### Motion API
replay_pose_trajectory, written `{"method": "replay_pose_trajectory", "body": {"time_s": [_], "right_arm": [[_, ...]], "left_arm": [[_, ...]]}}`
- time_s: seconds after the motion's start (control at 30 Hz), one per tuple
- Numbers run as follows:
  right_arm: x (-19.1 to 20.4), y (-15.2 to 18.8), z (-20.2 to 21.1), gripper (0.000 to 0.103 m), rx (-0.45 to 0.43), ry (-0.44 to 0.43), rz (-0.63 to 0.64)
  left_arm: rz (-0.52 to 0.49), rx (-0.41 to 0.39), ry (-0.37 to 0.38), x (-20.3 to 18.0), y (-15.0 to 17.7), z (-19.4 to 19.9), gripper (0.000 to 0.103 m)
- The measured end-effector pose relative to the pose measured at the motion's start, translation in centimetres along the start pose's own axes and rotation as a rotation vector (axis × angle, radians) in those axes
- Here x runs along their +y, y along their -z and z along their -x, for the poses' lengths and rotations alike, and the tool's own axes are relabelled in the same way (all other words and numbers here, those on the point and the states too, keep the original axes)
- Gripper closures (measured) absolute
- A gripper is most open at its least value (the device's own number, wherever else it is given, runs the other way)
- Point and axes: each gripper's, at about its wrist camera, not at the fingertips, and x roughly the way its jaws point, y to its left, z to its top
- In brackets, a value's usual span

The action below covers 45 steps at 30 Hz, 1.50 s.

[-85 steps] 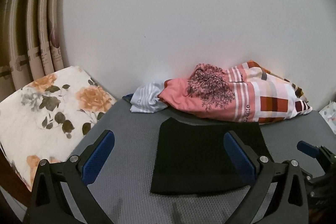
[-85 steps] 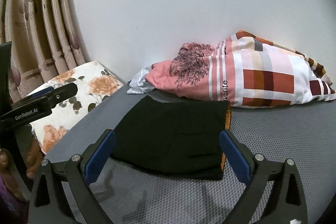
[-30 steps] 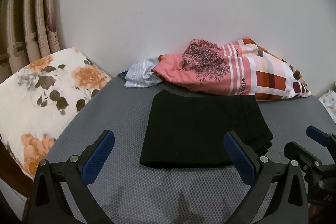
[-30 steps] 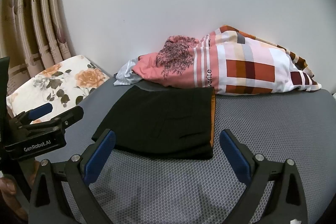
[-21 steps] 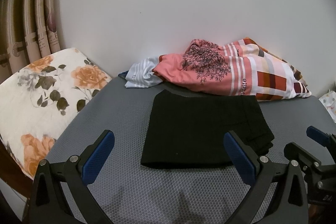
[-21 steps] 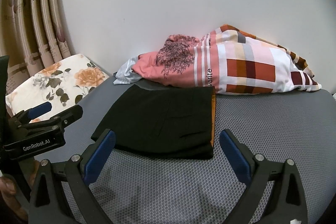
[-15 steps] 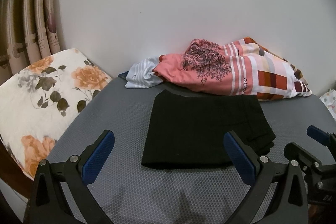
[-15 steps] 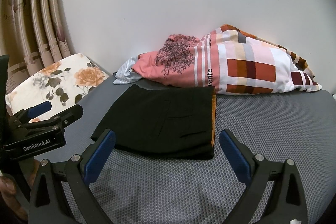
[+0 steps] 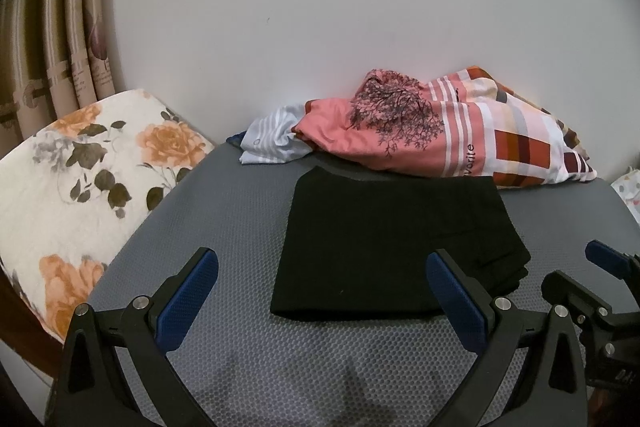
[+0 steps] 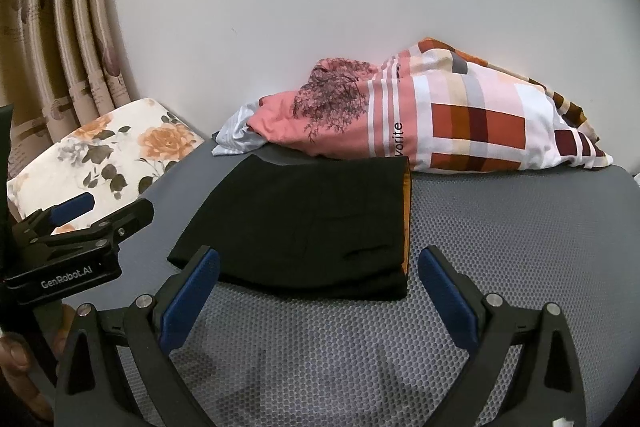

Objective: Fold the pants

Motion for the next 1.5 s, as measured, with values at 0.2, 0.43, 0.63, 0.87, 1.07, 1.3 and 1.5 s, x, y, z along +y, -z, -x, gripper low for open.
{"method": "replay_pose_trajectory", "body": {"time_s": [0.2, 0.43, 0.63, 0.87, 1.07, 1.3, 1.5], "right_arm": [[0.0, 0.1, -0.3, 0.004, 0.007, 0.003, 0.0], [-0.1, 0.1, -0.4, 0.004, 0.008, 0.003, 0.002], [-0.1, 0.1, -0.4, 0.004, 0.009, 0.004, 0.002], [-0.1, 0.1, -0.5, 0.004, 0.01, 0.002, 0.0], [-0.1, 0.0, -0.6, 0.004, 0.01, 0.002, 0.001], [-0.1, 0.0, -0.7, 0.004, 0.011, 0.002, 0.003], [-0.1, 0.0, -0.7, 0.004, 0.013, 0.003, 0.002]], "left_arm": [[-0.002, 0.001, -0.001, 0.0, 0.0, -0.1, 0.0], [-0.002, 0.002, -0.001, 0.0, 0.0, -0.2, 0.0], [-0.004, 0.005, 0.0, 0.0, 0.2, -0.5, 0.0], [-0.004, 0.008, 0.002, -0.1, 0.4, -0.8, 0.0], [-0.004, 0.009, 0.002, -0.1, 0.4, -0.8, 0.0], [-0.006, 0.009, 0.0, -0.1, 0.3, -0.9, 0.0], [-0.008, 0.01, 0.001, -0.2, 0.4, -1.1, 0.0]]}}
